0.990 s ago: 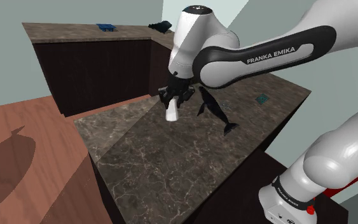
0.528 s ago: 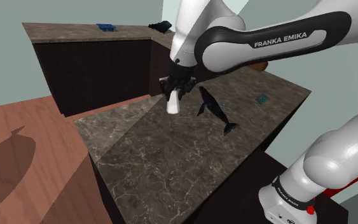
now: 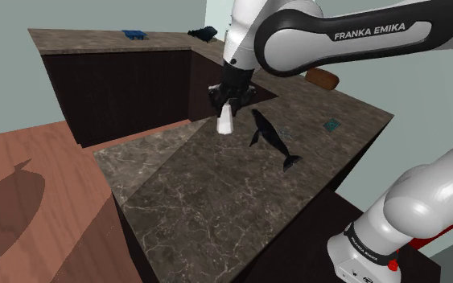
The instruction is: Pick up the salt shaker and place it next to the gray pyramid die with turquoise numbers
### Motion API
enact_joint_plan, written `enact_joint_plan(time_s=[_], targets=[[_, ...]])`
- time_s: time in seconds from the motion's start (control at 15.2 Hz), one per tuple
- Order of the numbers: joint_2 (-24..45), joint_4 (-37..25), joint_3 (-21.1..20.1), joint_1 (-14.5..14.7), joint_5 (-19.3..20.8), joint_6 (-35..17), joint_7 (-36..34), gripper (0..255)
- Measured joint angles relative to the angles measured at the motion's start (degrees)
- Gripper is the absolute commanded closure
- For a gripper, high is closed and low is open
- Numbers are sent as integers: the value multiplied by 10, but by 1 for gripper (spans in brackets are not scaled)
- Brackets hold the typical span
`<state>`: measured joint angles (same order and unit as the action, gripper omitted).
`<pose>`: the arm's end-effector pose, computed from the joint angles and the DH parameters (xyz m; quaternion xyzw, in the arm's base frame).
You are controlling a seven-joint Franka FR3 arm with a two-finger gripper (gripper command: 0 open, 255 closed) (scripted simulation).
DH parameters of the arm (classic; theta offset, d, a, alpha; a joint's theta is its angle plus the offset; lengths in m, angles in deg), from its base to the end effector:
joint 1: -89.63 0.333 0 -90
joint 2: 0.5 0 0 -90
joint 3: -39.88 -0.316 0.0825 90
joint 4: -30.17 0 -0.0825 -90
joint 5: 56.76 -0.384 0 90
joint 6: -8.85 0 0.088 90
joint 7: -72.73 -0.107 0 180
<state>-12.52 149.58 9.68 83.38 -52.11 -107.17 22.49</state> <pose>0.4663 0.2177 0.5161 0.9712 -0.2125 0.1021 0.0356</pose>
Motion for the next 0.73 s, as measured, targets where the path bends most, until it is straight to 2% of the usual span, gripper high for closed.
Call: enact_joint_plan(time_s=[0.4,0.73], targets=[[-57,59,64,-20,-25,-15,95,255],[-85,94,120,-40,-30,-28,174,255]])
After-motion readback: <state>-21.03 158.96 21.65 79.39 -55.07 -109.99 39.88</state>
